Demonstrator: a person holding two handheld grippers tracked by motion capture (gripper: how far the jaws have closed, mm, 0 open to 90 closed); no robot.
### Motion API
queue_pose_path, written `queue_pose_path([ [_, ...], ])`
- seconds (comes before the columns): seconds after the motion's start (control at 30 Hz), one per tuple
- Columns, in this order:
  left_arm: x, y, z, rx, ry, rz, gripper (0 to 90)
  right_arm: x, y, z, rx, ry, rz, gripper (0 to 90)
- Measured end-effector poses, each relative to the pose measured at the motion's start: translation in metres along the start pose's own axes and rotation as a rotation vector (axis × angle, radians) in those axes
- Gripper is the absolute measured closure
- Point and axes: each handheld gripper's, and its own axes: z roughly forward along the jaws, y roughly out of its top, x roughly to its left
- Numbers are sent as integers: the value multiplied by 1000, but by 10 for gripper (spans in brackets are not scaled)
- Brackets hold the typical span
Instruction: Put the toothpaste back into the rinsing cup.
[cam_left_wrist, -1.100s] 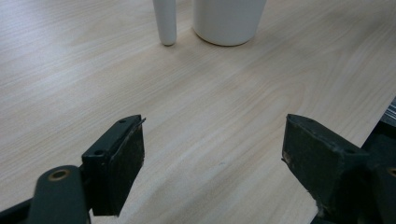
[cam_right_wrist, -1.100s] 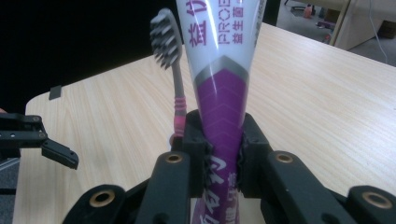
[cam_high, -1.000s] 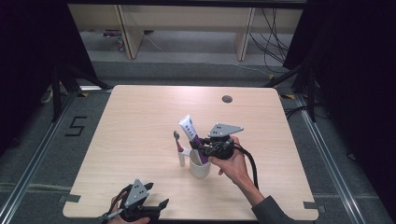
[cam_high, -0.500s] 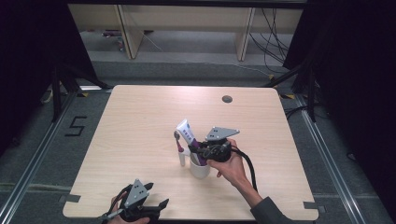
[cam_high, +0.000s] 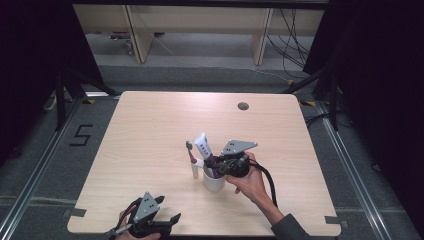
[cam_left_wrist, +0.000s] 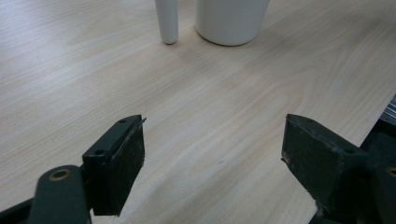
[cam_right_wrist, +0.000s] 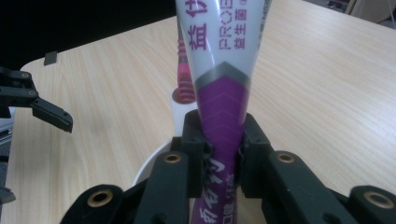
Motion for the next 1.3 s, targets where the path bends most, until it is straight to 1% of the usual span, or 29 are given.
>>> queue_pose_path([
  [0.03,0,0,0,0,0,2,211,0,-1,0,5,-5,-5,764],
  [0.07,0,0,0,-1,0,3,211,0,-2,-1,16,8,-10,764],
  [0.1,0,0,1,-4,-3,0,211,1,-3,-1,19,7,-3,764],
  [0.13,0,0,0,3,-1,2,211,0,-4,-1,23,9,-14,763],
  [0.17,0,0,0,2,-1,3,211,1,-5,0,27,2,-2,763],
  [0.23,0,0,0,3,2,4,211,0,-7,0,39,4,-9,761],
  [0.33,0,0,0,3,1,3,211,-1,-9,-1,31,6,-14,761],
  [0.37,0,0,0,4,-4,7,212,0,-9,-1,31,2,-2,760],
  [0.4,0,0,0,3,1,4,211,-1,-9,-1,27,5,-15,759],
  [0.47,0,0,0,3,0,3,212,0,-10,-1,22,2,-8,752],
  [0.5,0,0,1,3,-1,4,211,-1,-10,-2,22,-2,-16,748],
  [0.6,0,0,1,2,-2,4,211,0,-10,-2,29,8,4,717],
  [0.63,0,0,1,5,-2,5,211,2,-11,-2,33,2,24,708],
  [0.67,0,0,1,7,0,9,211,1,-11,-1,31,3,-4,696],
  [0.7,-1,0,1,3,-3,5,211,2,-11,-1,35,3,22,687],
  [0.73,-1,0,1,3,-3,6,211,1,-11,-1,38,3,5,674],
  [0.77,0,0,1,3,-2,5,211,1,-12,-1,34,-7,-6,658],
  [0.8,0,0,1,3,-2,4,211,1,-12,-1,35,-9,-5,642],
  [0.83,0,0,1,4,-3,4,211,2,-12,-1,35,5,14,630],
  [0.93,0,0,0,4,-3,6,211,2,-11,-4,29,-8,26,597],
  [0.97,0,0,1,4,-3,6,211,0,-10,-4,9,-7,3,590],
  [1.0,0,0,1,7,-2,8,211,0,-10,-5,10,-4,-3,589],
  [1.03,0,0,1,5,-3,5,211,0,-10,-7,16,-15,13,584],
  [1.07,-1,0,1,-5,-4,-2,211,2,-10,-7,14,-13,26,575],
  [1.1,-1,0,1,-4,-5,-1,211,0,-10,-7,-1,-17,16,569],
  [1.13,0,0,1,4,-3,6,211,-1,-9,-7,2,-9,-1,567],
  [1.23,-1,0,0,3,-4,7,212,0,-8,-10,-9,-18,32,550],
  [1.27,-1,0,0,4,-4,9,212,-1,-7,-11,-6,-3,21,545],
  [1.3,-1,0,1,-6,-5,-3,212,-1,-7,-12,-18,-8,13,538],
])
